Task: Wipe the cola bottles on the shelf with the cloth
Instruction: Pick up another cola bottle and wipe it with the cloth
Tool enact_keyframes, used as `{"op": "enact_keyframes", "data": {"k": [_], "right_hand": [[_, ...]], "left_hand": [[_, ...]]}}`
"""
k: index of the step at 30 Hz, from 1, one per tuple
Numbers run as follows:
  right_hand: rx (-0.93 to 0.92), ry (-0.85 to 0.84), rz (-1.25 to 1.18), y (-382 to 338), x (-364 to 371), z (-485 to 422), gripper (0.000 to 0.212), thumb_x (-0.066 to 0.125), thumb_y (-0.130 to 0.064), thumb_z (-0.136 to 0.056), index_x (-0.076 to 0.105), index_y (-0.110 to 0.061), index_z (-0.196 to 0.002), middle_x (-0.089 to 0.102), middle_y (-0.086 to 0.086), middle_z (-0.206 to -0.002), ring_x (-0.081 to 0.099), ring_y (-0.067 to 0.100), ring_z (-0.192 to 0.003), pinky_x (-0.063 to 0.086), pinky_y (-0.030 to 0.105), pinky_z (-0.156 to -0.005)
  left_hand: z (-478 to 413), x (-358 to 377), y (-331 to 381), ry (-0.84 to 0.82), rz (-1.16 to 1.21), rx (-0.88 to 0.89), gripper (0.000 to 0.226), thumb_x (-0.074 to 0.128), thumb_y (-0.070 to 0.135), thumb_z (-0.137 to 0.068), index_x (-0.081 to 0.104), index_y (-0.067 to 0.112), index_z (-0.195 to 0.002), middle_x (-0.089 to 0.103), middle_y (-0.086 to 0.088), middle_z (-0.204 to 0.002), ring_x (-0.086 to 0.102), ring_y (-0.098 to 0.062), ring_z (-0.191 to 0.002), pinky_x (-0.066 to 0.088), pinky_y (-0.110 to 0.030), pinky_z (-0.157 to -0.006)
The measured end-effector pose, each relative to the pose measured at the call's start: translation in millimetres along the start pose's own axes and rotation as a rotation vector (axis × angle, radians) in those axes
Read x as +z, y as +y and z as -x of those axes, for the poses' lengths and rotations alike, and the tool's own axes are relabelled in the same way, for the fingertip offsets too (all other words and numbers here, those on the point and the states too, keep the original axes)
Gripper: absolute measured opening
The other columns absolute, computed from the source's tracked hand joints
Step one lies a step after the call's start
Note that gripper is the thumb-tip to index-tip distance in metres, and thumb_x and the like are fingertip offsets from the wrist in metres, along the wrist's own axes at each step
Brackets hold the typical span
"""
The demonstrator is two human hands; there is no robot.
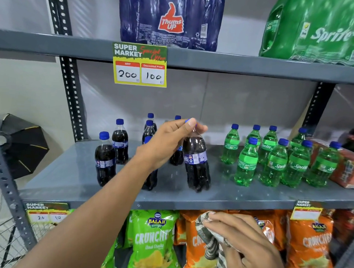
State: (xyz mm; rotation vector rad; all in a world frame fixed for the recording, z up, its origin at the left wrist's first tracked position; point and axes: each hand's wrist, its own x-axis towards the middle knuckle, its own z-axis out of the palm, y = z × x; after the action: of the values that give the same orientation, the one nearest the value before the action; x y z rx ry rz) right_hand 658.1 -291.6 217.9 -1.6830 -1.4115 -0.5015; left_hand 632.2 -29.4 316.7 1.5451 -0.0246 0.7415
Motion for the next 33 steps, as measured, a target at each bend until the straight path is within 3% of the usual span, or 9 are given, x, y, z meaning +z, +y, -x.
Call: {"op": "enact_keyframes", "data": {"k": [5,8,12,15,18,25,28,31,33], "right_hand": [[-0.019,0.050,-0.023,-10,-7,-1,0.056,0.045,0.003,-0.076,0.077,-0.034,-0.103,0.066,-0.026,-0.115,0.060,0.006,-0.109,0.044,0.011,-0.088],[0.021,0.096,-0.048,-15,-13,-2,0.064,0.057,0.018,-0.069,0.076,-0.029,-0.108,0.064,-0.027,-0.120,0.059,-0.004,-0.112,0.041,0.003,-0.089],[0.002,0.228,-0.055,-30,-31,-21,0.035,0.062,-0.016,-0.086,0.069,-0.026,-0.119,0.061,-0.028,-0.126,0.051,-0.020,-0.115,0.034,-0.005,-0.091],[-0.063,0.283,0.006,-38,-48,-50,0.036,0.064,-0.006,-0.090,0.064,-0.016,-0.124,0.060,-0.016,-0.125,0.053,-0.010,-0.120,0.043,0.010,-0.101],[-0.159,0.250,0.130,-49,-57,-82,0.034,0.067,0.010,-0.088,0.071,-0.007,-0.118,0.070,0.004,-0.114,0.065,0.024,-0.105,0.053,0.039,-0.093],[-0.255,0.001,0.457,-87,-39,-112,0.043,0.036,0.003,-0.079,0.072,-0.005,-0.100,0.068,0.008,-0.099,0.051,0.030,-0.082,0.049,0.045,-0.076],[-0.277,-0.141,0.538,-96,-33,-106,0.044,0.034,0.001,-0.071,0.070,-0.010,-0.094,0.065,0.007,-0.098,0.050,0.031,-0.084,0.049,0.046,-0.078],[-0.296,-0.234,0.566,-104,-26,-90,0.038,0.040,0.000,-0.071,0.070,-0.011,-0.092,0.064,0.005,-0.094,0.047,0.027,-0.081,0.050,0.044,-0.070],[-0.309,-0.251,0.579,-106,-19,-77,0.039,0.037,-0.001,-0.074,0.070,-0.009,-0.090,0.063,0.005,-0.090,0.048,0.026,-0.078,0.052,0.042,-0.066]], "left_hand": [[13,18,10,-0.043,0.245,0.016,0.031,0.062,0.042,-0.096,0.079,0.016,-0.092,0.076,-0.012,-0.114,0.067,-0.030,-0.118,0.054,-0.036,-0.097],[22,22,17,-0.065,0.330,0.004,0.037,0.072,0.049,-0.086,0.078,0.013,-0.092,0.075,-0.015,-0.116,0.067,-0.032,-0.117,0.054,-0.036,-0.096],[32,28,23,-0.108,0.369,-0.030,0.038,0.072,0.050,-0.086,0.077,0.013,-0.093,0.075,-0.016,-0.117,0.066,-0.033,-0.119,0.051,-0.041,-0.100],[38,33,28,-0.149,0.372,-0.053,0.037,0.071,0.049,-0.088,0.077,0.013,-0.093,0.074,-0.016,-0.117,0.065,-0.033,-0.120,0.050,-0.042,-0.102],[44,40,33,-0.159,0.378,-0.126,0.041,0.073,0.048,-0.086,0.074,0.008,-0.096,0.073,-0.019,-0.112,0.066,-0.034,-0.110,0.048,-0.046,-0.102],[56,47,41,-0.191,0.456,-0.187,0.038,0.073,0.049,-0.086,0.065,0.012,-0.084,0.066,-0.003,-0.073,0.066,-0.015,-0.065,0.053,-0.026,-0.058],[57,42,40,-0.159,0.389,-0.132,0.039,0.062,0.051,-0.094,0.073,0.015,-0.084,0.076,-0.002,-0.090,0.072,-0.015,-0.081,0.056,-0.026,-0.070],[56,39,36,-0.044,0.377,-0.097,0.040,0.074,0.055,-0.081,0.079,0.016,-0.084,0.077,-0.010,-0.109,0.069,-0.025,-0.112,0.052,-0.037,-0.096],[55,38,34,-0.014,0.399,-0.068,0.039,0.079,0.053,-0.077,0.079,0.014,-0.084,0.077,-0.014,-0.108,0.068,-0.029,-0.115,0.052,-0.040,-0.099]]}}
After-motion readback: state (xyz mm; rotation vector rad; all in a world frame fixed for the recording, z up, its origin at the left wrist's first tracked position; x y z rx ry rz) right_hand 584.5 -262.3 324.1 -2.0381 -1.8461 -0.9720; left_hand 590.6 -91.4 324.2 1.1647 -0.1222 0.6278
